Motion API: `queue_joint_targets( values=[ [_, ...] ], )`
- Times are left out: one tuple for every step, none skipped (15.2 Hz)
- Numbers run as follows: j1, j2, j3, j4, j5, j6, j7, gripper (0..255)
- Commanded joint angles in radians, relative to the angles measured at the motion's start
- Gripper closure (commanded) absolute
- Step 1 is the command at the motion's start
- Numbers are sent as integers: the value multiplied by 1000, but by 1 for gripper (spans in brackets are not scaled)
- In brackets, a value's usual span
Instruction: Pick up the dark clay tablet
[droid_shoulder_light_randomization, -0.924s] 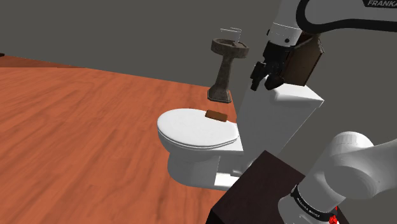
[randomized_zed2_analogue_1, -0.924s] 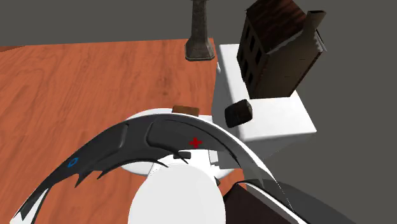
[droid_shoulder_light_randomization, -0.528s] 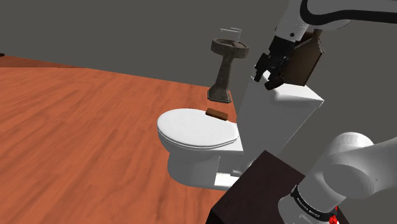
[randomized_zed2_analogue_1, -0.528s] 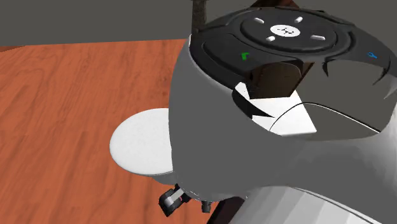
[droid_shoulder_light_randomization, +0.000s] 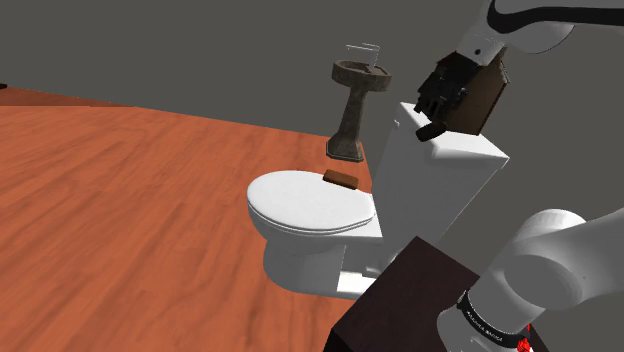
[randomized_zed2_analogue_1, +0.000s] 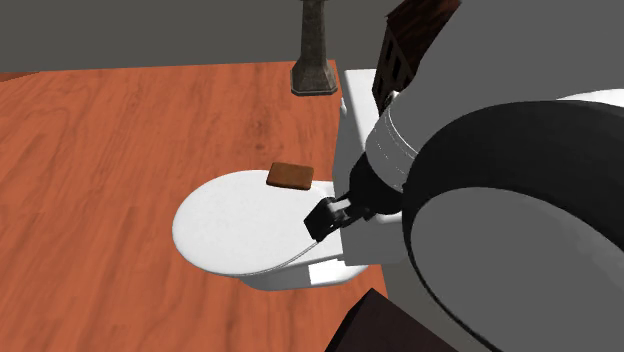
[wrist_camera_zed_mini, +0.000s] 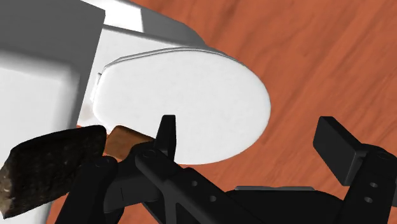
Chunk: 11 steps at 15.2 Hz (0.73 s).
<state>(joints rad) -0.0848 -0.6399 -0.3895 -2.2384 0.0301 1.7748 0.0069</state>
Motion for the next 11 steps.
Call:
queue_joint_targets(
  values=[
    [-6,34,-61,24,31,22,-23,0],
    [-9,48,-93,36,47,28,-35,0],
    [-11,64,-125,50,64,33,-48,0],
    [-13,80,-157,63,82,38,-62,0],
    [-14,96,-190,76,101,42,-76,0],
    [-13,114,-224,89,122,46,-90,0],
    [-12,132,-258,103,143,49,-105,0],
    [-11,151,-294,117,167,51,-121,0],
    [-8,171,-330,131,191,52,-137,0],
    [-4,192,-367,145,218,53,-155,0],
    [1,214,-406,159,246,52,-173,0]
  ],
)
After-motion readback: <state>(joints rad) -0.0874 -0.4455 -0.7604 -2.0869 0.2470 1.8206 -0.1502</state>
